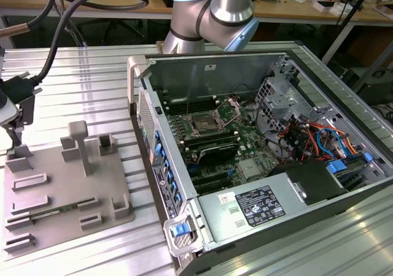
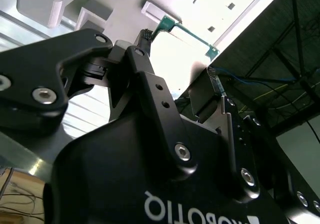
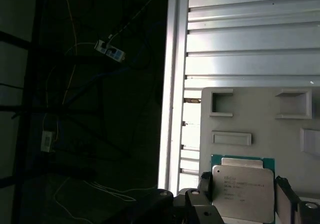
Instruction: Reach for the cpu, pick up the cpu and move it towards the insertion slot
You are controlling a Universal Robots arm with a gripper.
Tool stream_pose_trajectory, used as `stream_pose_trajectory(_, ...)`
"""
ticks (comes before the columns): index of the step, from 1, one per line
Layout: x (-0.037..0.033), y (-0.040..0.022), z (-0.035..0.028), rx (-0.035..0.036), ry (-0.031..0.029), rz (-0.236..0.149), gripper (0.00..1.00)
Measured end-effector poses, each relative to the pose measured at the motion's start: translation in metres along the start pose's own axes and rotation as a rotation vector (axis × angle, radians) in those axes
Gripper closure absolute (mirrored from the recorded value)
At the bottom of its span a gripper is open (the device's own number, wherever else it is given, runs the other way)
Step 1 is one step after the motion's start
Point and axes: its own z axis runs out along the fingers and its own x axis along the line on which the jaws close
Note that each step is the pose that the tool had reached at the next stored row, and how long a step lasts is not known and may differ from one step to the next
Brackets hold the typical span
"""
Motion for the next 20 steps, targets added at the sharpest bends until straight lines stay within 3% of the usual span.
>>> stream_pose_trajectory(9, 0.0001, 0.0007, -0.0115, 0.0000, 0.0000, 0.000, 0.45)
stream_pose_trajectory(11, 0.0002, 0.0011, -0.0184, 0.0000, 0.0000, 0.000, 0.45)
stream_pose_trajectory(20, 0.0003, 0.0022, -0.0349, 0.0000, -0.0001, 0.000, 0.45)
